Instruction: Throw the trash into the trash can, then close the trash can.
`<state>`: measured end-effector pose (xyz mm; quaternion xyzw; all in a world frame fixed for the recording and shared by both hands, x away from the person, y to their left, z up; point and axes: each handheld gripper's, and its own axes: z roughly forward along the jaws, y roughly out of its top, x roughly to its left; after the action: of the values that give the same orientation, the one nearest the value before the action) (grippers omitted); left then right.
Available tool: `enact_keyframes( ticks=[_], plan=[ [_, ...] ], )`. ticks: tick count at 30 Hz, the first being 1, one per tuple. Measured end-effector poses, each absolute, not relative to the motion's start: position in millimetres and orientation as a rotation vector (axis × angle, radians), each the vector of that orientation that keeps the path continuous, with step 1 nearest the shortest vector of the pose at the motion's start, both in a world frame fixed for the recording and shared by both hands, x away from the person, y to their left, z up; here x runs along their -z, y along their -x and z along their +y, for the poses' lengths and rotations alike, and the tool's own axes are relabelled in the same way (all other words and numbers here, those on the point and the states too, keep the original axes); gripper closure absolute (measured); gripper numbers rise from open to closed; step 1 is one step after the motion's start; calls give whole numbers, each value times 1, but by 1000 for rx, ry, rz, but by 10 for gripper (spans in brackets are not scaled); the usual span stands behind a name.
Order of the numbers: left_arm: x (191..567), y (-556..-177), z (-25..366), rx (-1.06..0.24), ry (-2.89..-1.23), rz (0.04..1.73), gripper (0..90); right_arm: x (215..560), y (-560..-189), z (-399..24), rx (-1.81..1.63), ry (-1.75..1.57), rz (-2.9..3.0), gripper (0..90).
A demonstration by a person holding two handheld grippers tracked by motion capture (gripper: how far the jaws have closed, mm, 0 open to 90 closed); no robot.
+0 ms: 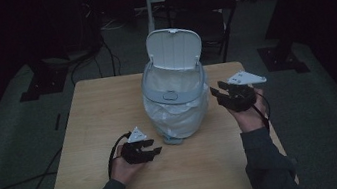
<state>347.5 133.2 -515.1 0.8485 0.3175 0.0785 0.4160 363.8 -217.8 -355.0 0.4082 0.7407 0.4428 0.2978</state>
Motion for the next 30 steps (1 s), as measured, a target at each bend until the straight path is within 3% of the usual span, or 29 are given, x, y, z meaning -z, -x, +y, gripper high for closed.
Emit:
enact_keyframes(
  ticks=[10,23,30],
  plan=[
    [513,-347,124,-198,-2126,767,512,352,-374,-223,-1188,-1105,1956,619],
    [516,-347,120,-189,-2135,757,512,341,-397,-229,-1253,-1126,1923,853],
    [519,-347,117,-187,-2139,757,513,337,-410,-230,-1304,-1140,1905,888]
  ],
)
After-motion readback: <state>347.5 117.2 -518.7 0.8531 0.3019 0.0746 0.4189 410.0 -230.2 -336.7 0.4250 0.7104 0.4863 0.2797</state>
